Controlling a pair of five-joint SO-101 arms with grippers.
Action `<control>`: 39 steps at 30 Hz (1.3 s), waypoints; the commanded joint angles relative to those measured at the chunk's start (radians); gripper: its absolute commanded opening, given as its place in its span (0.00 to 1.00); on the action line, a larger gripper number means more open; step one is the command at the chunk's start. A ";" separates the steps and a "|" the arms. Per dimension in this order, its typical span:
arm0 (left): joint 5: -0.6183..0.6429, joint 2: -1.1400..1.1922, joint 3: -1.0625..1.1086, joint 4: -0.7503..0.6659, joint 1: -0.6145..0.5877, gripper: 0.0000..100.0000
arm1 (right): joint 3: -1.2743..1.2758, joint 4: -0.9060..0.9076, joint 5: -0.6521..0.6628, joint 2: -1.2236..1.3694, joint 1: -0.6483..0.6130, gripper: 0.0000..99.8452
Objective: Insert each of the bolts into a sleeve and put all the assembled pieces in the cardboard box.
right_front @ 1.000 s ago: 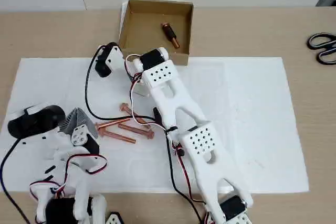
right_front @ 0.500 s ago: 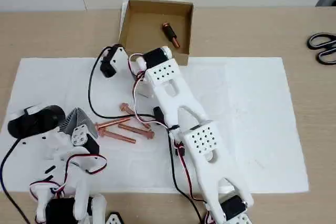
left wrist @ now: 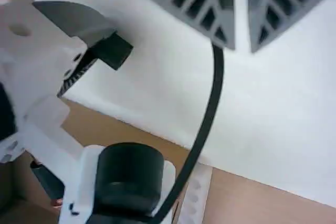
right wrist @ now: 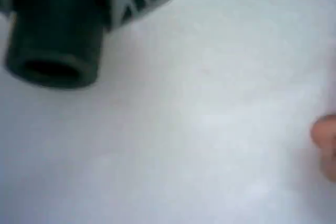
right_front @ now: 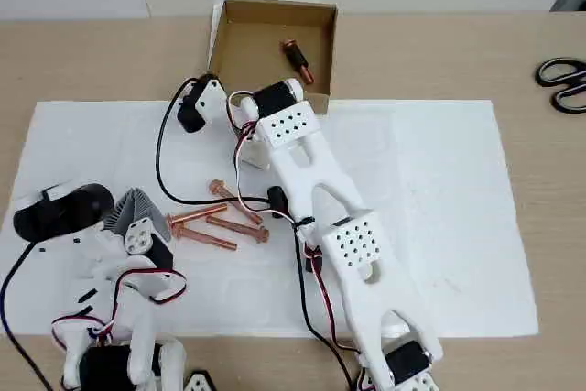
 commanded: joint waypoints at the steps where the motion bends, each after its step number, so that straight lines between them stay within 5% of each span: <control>1: 0.003 -0.008 -0.050 -0.003 -0.002 0.01 | -0.123 0.065 -0.006 -0.051 0.007 0.00; 8: 0.003 -0.002 -0.131 -0.003 0.006 0.01 | -0.120 0.099 -0.077 -0.234 0.047 0.00; 22: 0.002 0.040 -0.030 -0.173 0.216 0.01 | 0.651 0.088 -0.354 -0.944 0.062 0.01; 35: 0.009 0.631 -0.443 -0.161 0.227 0.01 | 0.939 0.031 -0.448 -1.305 0.062 0.01; 39: 0.107 0.824 -0.576 -0.087 0.226 0.01 | 1.069 -0.048 -0.480 -1.445 0.062 0.01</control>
